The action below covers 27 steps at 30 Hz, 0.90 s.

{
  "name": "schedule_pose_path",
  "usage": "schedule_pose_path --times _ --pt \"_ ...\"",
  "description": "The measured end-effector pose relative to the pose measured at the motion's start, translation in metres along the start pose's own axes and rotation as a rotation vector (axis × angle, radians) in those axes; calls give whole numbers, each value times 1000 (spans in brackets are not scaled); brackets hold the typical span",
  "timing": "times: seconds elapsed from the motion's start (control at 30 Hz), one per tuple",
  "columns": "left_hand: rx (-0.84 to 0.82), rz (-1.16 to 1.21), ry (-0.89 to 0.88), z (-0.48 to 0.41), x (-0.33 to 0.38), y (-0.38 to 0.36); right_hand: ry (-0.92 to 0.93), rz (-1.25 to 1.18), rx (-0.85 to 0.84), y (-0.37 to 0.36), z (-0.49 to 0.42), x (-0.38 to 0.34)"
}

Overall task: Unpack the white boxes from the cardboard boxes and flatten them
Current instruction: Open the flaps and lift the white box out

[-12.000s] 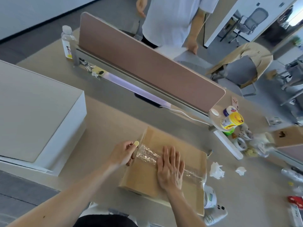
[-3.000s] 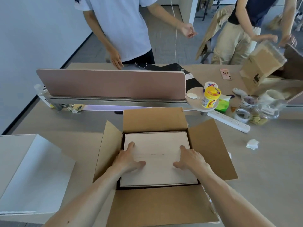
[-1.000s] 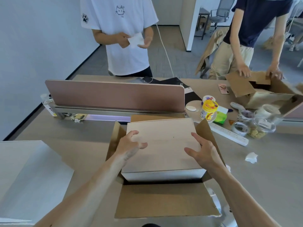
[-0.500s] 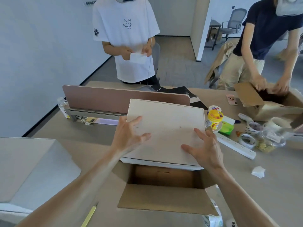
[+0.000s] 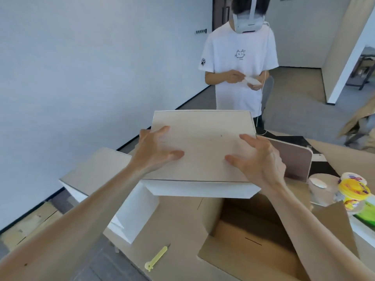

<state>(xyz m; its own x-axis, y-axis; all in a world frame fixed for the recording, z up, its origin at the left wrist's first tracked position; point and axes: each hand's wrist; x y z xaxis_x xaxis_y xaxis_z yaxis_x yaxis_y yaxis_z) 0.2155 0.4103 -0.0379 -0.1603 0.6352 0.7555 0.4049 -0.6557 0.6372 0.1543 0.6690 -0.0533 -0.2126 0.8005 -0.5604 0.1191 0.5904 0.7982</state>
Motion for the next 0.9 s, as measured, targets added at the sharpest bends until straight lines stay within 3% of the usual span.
schedule_pose_path --times 0.17,0.37,0.63,0.9 --pt "96 -75 43 -9 -36 74 85 -92 -68 -28 -3 -70" --pt "91 -82 133 -24 -106 154 92 -170 -153 -92 10 -152" --pt "-48 -74 229 -54 -204 223 74 -152 -238 -179 30 -234" --pt "-153 -49 177 -100 -260 248 32 -182 -183 -213 28 -258"
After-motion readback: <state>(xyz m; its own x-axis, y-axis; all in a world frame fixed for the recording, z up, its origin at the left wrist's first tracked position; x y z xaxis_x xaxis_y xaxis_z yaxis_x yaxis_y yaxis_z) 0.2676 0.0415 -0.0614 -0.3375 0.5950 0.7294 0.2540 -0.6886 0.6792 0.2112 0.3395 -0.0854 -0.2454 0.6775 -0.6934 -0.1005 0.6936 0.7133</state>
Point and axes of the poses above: each hand's wrist, its own z-axis away from the middle knuckle, its own y-axis out of the back of the hand, x = y × z, and after that the axes turned 10 degrees about z, right-handed
